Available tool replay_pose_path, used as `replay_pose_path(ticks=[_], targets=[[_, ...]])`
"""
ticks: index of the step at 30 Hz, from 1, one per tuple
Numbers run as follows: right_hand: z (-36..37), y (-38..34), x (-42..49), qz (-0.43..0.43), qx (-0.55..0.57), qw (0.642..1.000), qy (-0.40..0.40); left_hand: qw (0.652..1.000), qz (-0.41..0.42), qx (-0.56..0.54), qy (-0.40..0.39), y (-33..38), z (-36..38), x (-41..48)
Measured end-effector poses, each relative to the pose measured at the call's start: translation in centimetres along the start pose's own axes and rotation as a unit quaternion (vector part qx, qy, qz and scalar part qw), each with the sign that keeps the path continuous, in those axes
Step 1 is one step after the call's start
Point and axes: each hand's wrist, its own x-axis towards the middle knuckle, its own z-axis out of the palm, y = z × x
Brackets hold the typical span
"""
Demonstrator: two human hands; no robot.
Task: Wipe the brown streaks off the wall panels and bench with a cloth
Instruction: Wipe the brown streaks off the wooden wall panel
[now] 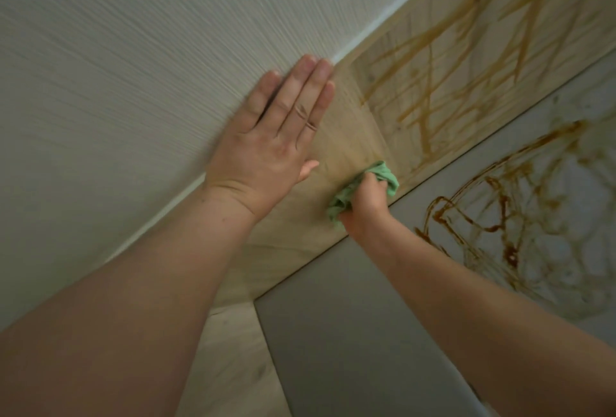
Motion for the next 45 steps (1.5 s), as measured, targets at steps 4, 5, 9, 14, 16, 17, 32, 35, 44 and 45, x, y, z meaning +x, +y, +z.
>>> replay_pose_path(ticks=[4,5,9,14,16,17,32,35,44,45], targets=[[2.4,-0.6,0.6,0.005,0.043,0.999,0.017,1.0,-0.005,-0.007,0.008,0.0,0.2,0.1],[2.4,-0.7,1.2,0.001,0.044,0.999,0.031,1.0,-0.004,-0.01,0.006,-0.1,0.3,0.2],[-0.6,0.0,5.1,-0.008,0.006,0.997,0.08,1.0,-0.009,-0.004,0.006,0.3,0.8,0.1],[-4.5,2.0,12.4,0.029,0.006,0.994,0.101,1.0,-0.013,-0.006,0.018,0.3,1.3,-0.1],[-5.8,3.6,16.1,0.034,0.049,0.994,0.094,1.0,-0.004,0.007,0.021,0.4,1.3,-0.2],[-5.9,3.7,16.0,0.053,0.067,0.993,0.083,1.0,0.001,0.016,0.018,0.4,1.3,-0.2],[-4.1,-6.9,6.5,-0.009,0.088,0.994,0.056,0.999,-0.022,-0.006,0.038,0.3,1.3,0.0],[-2.0,-6.7,-0.2,-0.144,-0.014,0.988,0.045,0.998,-0.031,-0.018,0.043,0.3,1.3,0.1],[-0.4,-6.9,-6.9,-0.467,-0.178,0.866,0.008,0.997,-0.04,-0.013,0.061,0.4,1.3,-0.1],[-0.8,-7.6,-6.2,-0.432,-0.169,0.885,0.02,0.998,-0.038,-0.01,0.058,0.3,1.3,-0.1]])
